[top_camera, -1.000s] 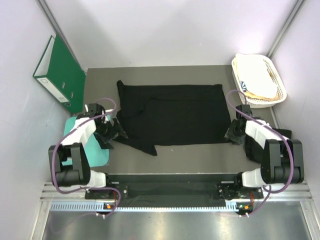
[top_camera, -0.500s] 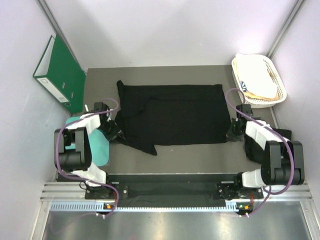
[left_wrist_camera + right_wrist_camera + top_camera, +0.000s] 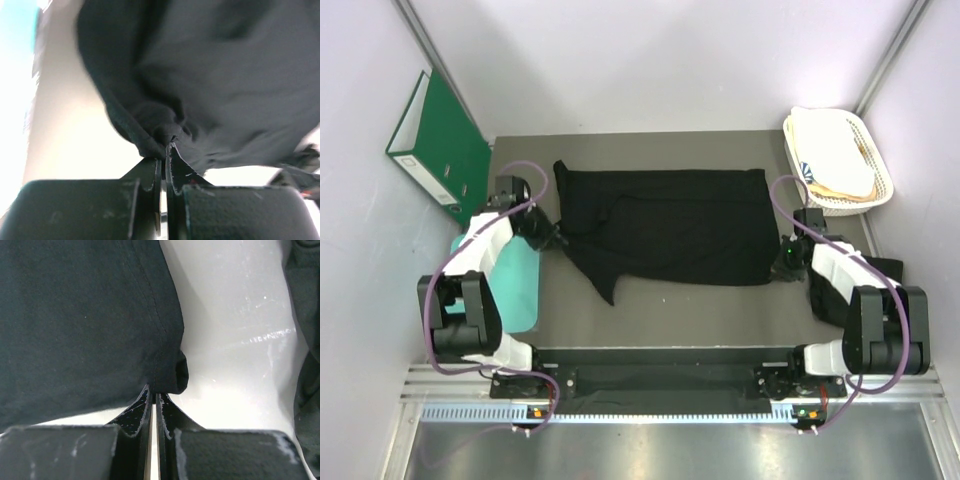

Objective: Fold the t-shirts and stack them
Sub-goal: Fold the flattened tshirt in 1/3 of the way

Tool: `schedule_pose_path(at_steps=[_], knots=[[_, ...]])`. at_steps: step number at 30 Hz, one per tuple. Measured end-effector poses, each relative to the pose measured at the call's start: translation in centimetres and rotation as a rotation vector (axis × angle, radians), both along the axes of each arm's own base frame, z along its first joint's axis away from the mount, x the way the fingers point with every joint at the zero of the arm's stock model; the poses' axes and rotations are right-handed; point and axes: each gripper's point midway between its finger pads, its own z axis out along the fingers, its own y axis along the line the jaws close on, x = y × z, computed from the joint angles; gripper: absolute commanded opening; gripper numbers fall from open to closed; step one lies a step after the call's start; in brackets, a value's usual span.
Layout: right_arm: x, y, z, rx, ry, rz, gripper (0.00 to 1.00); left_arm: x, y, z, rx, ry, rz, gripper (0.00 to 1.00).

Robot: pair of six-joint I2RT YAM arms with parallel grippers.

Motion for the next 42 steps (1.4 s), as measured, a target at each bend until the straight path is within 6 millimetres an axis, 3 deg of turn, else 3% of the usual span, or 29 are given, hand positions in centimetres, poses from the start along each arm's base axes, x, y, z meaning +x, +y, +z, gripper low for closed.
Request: schedule_pose_path(at_steps=[3,6,7,8,9,12,14,17,21,23,25,27,30,35,38,42], knots=[[0.6,0.1,0.0,0.004,-0.004,0.005,0.00,3.1,-0.6,2.1,-0.043,-0.070,0.004,0.00],[1.5,0.1,0.0,0.004,-0.012,0.010,0.00,6.1,-1.5,2.0,-0.097,-0.080,0.002,0.00],[1.8,0.1,0.1,0.004,-0.017,0.010,0.00,7.3,-1.8,1.6,-0.119,-0.077,0.000,0.08],[2.1,0.1,0.1,0.003,-0.021,0.011,0.00,8.3,-2.2,1.1,-0.135,-0.071,-0.004,0.59],[2.4,0.1,0.2,0.004,-0.026,0.011,0.00,9.4,-2.7,0.6,-0.160,-0.066,-0.010,0.74],[2.9,0.1,0.2,0.003,-0.038,0.012,0.01,12.6,-4.1,-0.5,-0.221,-0.070,-0.038,0.97],[3.0,0.1,0.0,0.004,-0.035,0.013,0.01,14.0,-4.7,-0.6,-0.234,-0.085,-0.055,0.98],[3.1,0.1,-0.2,0.007,-0.034,0.015,0.01,14.0,-5.0,0.3,-0.222,-0.117,-0.072,0.97],[3.2,0.3,-0.1,0.013,-0.040,0.018,0.01,11.3,-4.8,3.7,-0.185,-0.199,-0.086,0.93],[3.3,0.3,-0.1,0.016,-0.041,0.023,0.01,9.1,-4.6,5.3,-0.169,-0.239,-0.086,0.84],[3.2,0.4,-0.1,0.019,-0.041,0.029,0.01,6.2,-4.3,6.2,-0.154,-0.263,-0.080,0.74],[3.2,0.4,-0.1,0.020,-0.041,0.034,0.01,3.6,-4.4,6.0,-0.145,-0.266,-0.077,0.73],[3.2,0.5,-0.1,0.022,-0.042,0.044,0.01,0.2,-5.1,3.6,-0.142,-0.209,-0.092,0.73],[3.2,0.7,-0.1,0.029,-0.042,0.061,0.01,-4.4,-7.2,-2.3,-0.110,-0.029,-0.136,0.74],[3.2,0.8,-0.1,0.033,-0.041,0.069,0.02,-5.4,-8.4,-4.3,-0.090,0.028,-0.169,0.74],[3.3,0.9,0.0,0.038,-0.044,0.073,0.02,-5.0,-8.8,-6.4,-0.058,0.057,-0.172,0.73]])
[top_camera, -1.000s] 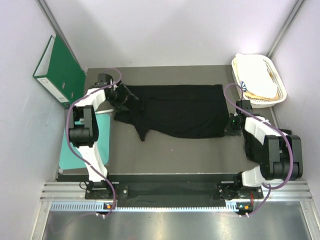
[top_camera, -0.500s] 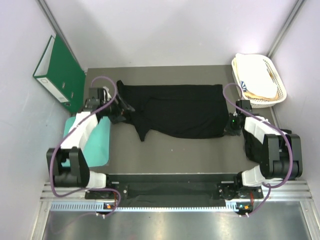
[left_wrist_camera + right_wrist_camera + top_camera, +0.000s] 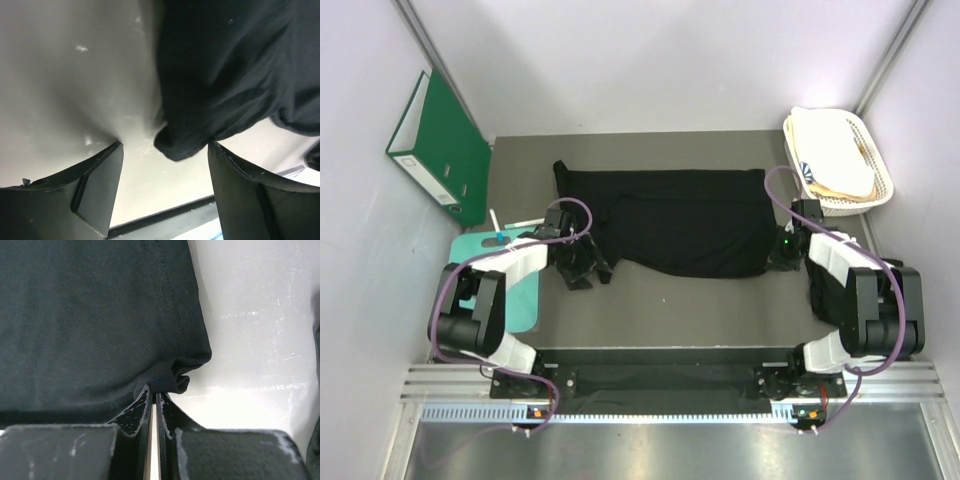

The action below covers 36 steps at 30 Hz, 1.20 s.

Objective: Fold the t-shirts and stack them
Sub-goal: Fold the flattened tshirt in 1/3 of the way

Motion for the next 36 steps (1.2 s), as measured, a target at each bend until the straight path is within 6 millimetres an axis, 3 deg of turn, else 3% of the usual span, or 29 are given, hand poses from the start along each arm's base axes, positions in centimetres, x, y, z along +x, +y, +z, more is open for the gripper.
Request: schedule_pose_path(at_steps=[3,6,7,11,15,18,21,22,23,24,25,28,30,33,36], knots=[[0.0,0.1,0.0,0.006,0.000,0.003,0.02,0.9,-0.3,-0.1,0.000,-0.009,0.011,0.69],[0.0,0.2,0.1,0.012,-0.004,0.006,0.02,2.4,-0.2,-0.2,0.025,-0.040,0.028,0.33],[0.0,0.3,0.2,0.013,-0.006,0.007,0.02,2.8,-0.1,-0.4,0.042,-0.051,0.035,0.00],[-0.4,0.3,0.4,0.017,-0.013,0.009,0.02,3.4,0.8,-1.1,0.100,-0.048,0.050,0.00],[-0.4,0.3,0.8,0.016,-0.030,0.018,0.02,3.5,2.2,0.4,0.186,-0.042,0.066,0.00],[-0.3,0.3,1.2,0.013,-0.044,0.023,0.02,4.4,3.3,4.2,0.251,-0.081,0.086,0.00],[-0.2,0.3,1.4,0.015,-0.054,0.025,0.02,7.2,3.4,10.1,0.259,-0.217,0.099,0.00],[-0.2,0.4,1.4,0.018,-0.056,0.026,0.02,8.3,3.1,11.9,0.252,-0.265,0.101,0.03],[-0.2,0.4,1.5,0.020,-0.056,0.028,0.02,9.2,2.9,13.1,0.246,-0.294,0.095,0.23],[-0.2,0.5,1.5,0.024,-0.057,0.030,0.02,10.4,2.5,14.0,0.239,-0.320,0.085,0.61],[-0.1,0.5,1.5,0.027,-0.058,0.031,0.02,11.7,1.9,14.9,0.227,-0.338,0.071,0.75],[0.0,0.4,1.4,0.025,-0.053,0.028,0.02,16.0,-0.1,14.0,0.201,-0.326,0.010,0.87],[0.1,0.4,1.3,0.024,-0.054,0.027,0.02,18.8,-1.2,11.4,0.199,-0.289,-0.023,0.93],[0.1,0.4,1.1,0.024,-0.048,0.026,0.03,19.1,-1.7,7.3,0.221,-0.202,-0.054,0.97],[0.1,0.4,1.1,0.024,-0.048,0.026,0.03,17.1,-1.0,6.0,0.248,-0.140,-0.064,0.98]])
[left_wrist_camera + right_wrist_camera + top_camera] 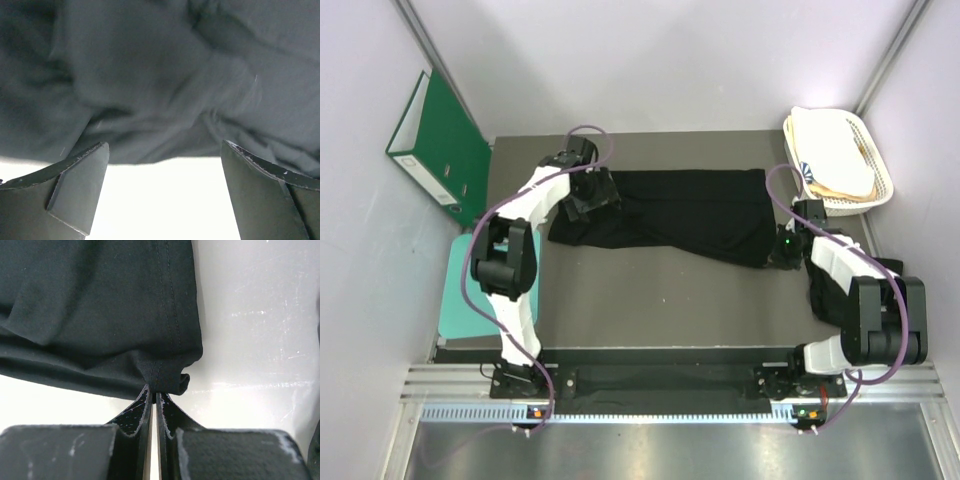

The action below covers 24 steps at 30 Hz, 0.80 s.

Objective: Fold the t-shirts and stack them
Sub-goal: Fold the flattened tshirt in 1/3 of the way

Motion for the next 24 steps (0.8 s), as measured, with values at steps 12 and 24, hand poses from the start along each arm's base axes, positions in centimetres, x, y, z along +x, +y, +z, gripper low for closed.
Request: schedule_pose_path(at_steps=[12,24], knots=[[0.0,0.0,-0.2,0.000,0.005,0.001,0.03,-3.4,6.5,6.2,-0.030,-0.191,0.168,0.83],[0.0,0.0,-0.4,0.001,0.012,-0.001,0.03,-1.2,6.1,-1.8,-0.054,-0.042,0.180,0.58]])
